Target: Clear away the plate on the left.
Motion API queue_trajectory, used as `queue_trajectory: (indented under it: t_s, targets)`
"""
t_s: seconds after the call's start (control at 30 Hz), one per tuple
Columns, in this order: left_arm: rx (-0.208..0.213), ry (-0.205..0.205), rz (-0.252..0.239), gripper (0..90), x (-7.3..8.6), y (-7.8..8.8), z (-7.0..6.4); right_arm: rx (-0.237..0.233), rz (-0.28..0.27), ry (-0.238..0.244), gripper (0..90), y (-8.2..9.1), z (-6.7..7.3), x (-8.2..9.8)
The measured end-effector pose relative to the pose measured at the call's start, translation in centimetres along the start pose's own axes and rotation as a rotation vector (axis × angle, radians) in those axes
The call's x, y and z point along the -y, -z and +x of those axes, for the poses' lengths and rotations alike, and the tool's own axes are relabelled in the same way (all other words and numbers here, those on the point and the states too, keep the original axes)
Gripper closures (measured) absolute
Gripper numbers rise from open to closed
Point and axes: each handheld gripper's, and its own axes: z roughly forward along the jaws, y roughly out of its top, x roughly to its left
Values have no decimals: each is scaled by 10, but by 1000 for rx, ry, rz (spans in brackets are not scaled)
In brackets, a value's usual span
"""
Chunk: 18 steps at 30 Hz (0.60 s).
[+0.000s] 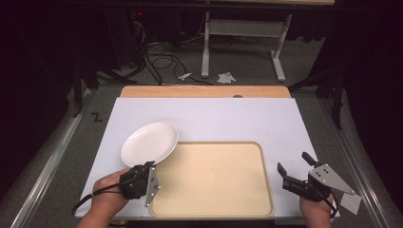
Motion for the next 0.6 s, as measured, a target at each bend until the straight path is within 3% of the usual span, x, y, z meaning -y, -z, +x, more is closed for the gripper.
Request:
queue_trajectory:
  t_s: [0.3,0.43,0.6]
  targets:
    - [50,-16,-31,866,-12,-4,-17,-5,12,-12,106,-2,-2,3]
    - [71,-43,-43,866,-18,-7,-25,-7,17,-9,106,-2,-1,3]
    - [94,-37,-58,866,-24,-11,-32,-6,30,-19,106,-4,-3,5]
